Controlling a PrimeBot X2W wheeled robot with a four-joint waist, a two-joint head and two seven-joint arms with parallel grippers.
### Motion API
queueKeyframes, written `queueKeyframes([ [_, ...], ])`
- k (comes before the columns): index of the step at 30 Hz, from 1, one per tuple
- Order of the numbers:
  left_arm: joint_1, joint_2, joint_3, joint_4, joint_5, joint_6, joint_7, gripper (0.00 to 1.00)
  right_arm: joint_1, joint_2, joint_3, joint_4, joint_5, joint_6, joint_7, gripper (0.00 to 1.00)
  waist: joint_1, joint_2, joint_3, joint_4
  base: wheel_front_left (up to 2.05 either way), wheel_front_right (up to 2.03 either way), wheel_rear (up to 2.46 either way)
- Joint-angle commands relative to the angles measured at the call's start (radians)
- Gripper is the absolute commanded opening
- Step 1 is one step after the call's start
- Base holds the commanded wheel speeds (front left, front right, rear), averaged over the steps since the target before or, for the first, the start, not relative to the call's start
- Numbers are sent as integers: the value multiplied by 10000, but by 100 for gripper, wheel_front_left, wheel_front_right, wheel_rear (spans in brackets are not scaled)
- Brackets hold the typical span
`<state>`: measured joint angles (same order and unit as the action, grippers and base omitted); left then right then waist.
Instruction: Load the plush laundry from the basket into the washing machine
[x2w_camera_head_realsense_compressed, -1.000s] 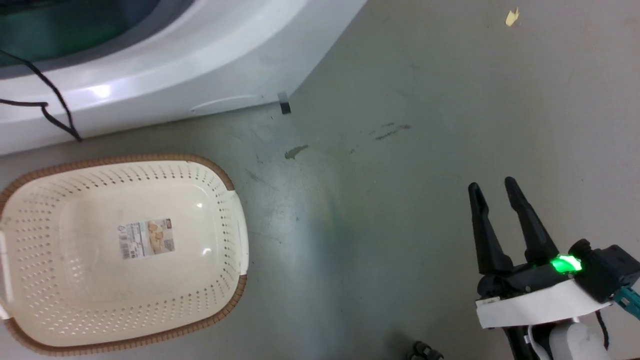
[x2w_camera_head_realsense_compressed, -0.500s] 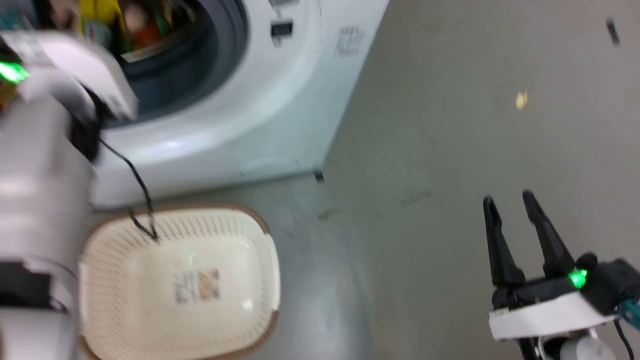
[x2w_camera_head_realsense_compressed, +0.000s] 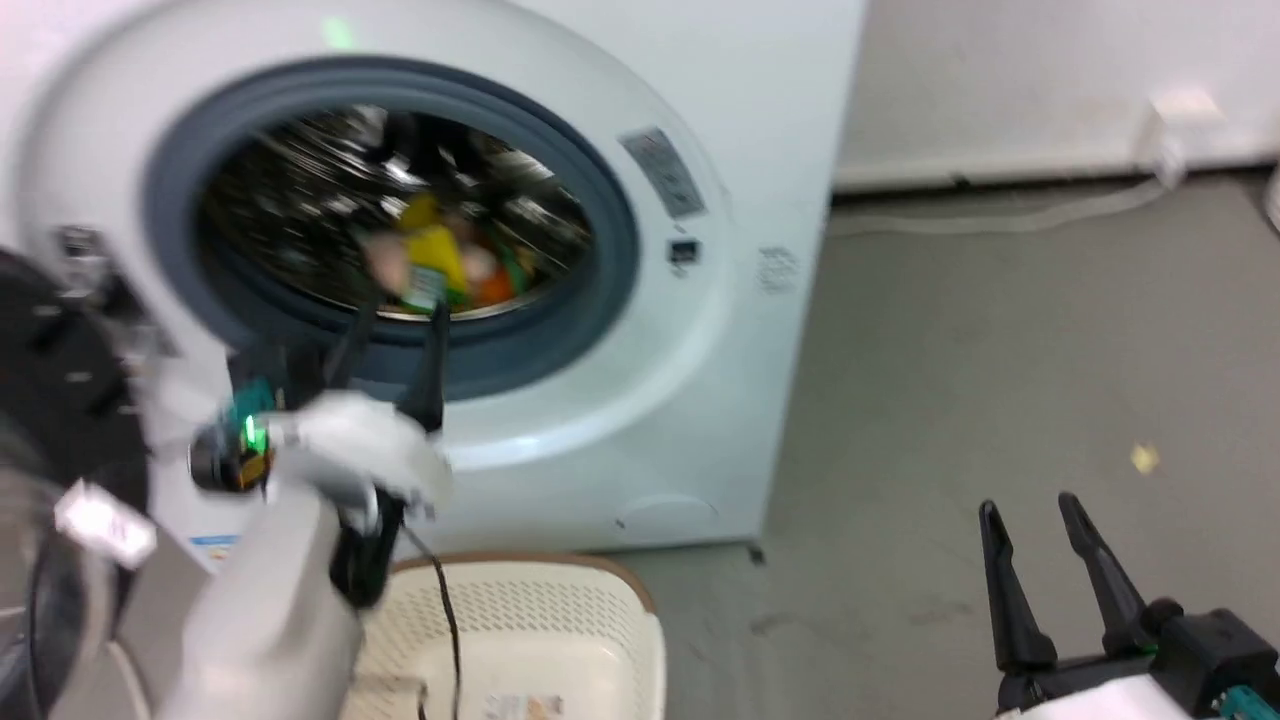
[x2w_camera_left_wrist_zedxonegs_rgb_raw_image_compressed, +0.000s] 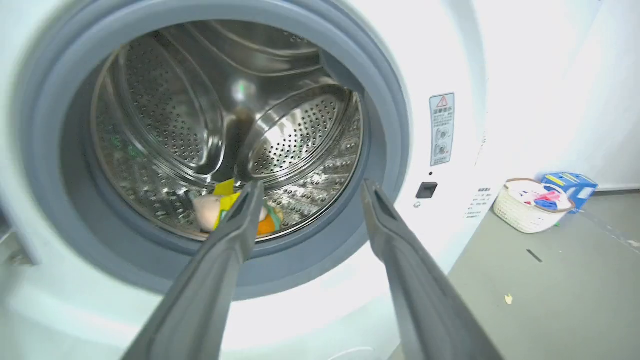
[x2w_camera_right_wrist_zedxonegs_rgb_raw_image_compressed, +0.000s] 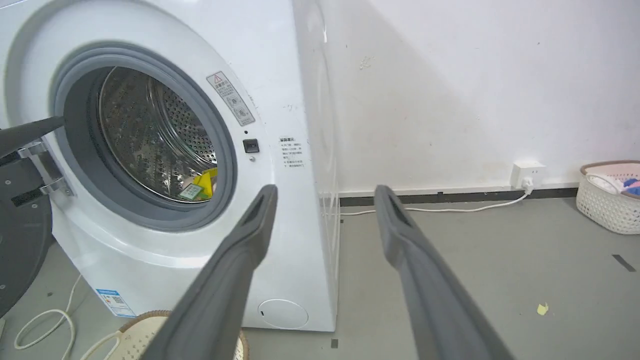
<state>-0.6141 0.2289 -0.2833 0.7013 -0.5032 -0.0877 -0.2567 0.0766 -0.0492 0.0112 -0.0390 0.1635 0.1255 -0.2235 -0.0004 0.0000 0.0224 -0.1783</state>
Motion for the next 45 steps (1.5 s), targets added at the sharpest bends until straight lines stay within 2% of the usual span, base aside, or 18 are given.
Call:
queueKeyframes([
  [1,802,-43,82,-487,-70,193,-46,100,212,-10,11,-72,-15,52,42,100,4,0,-770,746,0,0,0],
  [2,802,-43,82,-487,-70,193,-46,100,212,-10,11,-72,-15,52,42,100,4,0,-770,746,0,0,0],
  [3,1837,-94,138,-1413,-169,452,-47,100,399,-10,44,-102,-15,52,95,100,4,0,-926,891,0,0,0],
  [5,2321,-83,138,-1864,-169,613,-43,100,486,-10,50,-112,-18,52,112,100,4,0,-988,953,0,0,0],
  [6,3261,-90,118,-2781,-166,950,7,100,641,-10,71,-118,-8,52,132,100,4,0,-1105,1055,0,0,0],
  [7,3261,-90,118,-2781,-166,950,7,100,641,-10,71,-118,-8,52,132,100,4,0,-1105,1055,0,0,0],
  [10,4506,14,-38,-4096,108,1499,69,100,827,-10,74,-122,5,52,133,100,4,0,-1221,1178,0,0,0],
  [11,5208,61,-144,-4822,287,1830,100,100,933,-10,77,-96,26,52,137,100,4,0,-1283,1249,0,0,0],
  [12,5208,61,-144,-4822,287,1830,100,100,933,-10,77,-96,26,52,137,100,4,0,-1283,1249,0,0,0],
  [17,6503,38,-337,-5933,526,2448,159,100,1134,-10,91,65,75,52,183,100,4,0,-1441,1295,0,0,0],
  [21,7044,46,-650,-6254,785,2594,147,100,1314,-10,-5,177,115,52,165,100,4,0,-1534,1335,0,0,0],
  [27,7412,105,-919,-6001,1084,2778,139,100,1442,-10,172,266,-286,52,178,100,4,0,-1625,1296,0,0,0],
  [37,7467,116,-765,-5840,1215,2866,9,100,1482,-10,235,451,-212,52,161,100,4,0,-1645,1282,0,0,0],
  [38,7363,76,-795,-5848,1150,2795,101,0,1298,2,235,422,-234,-4,194,0,5,0,-1642,1281,0,0,0],
  [45,7319,1,-686,-5888,1281,2725,191,0,1216,3,221,421,-284,-15,267,0,5,0,-1590,1299,0,0,0],
])
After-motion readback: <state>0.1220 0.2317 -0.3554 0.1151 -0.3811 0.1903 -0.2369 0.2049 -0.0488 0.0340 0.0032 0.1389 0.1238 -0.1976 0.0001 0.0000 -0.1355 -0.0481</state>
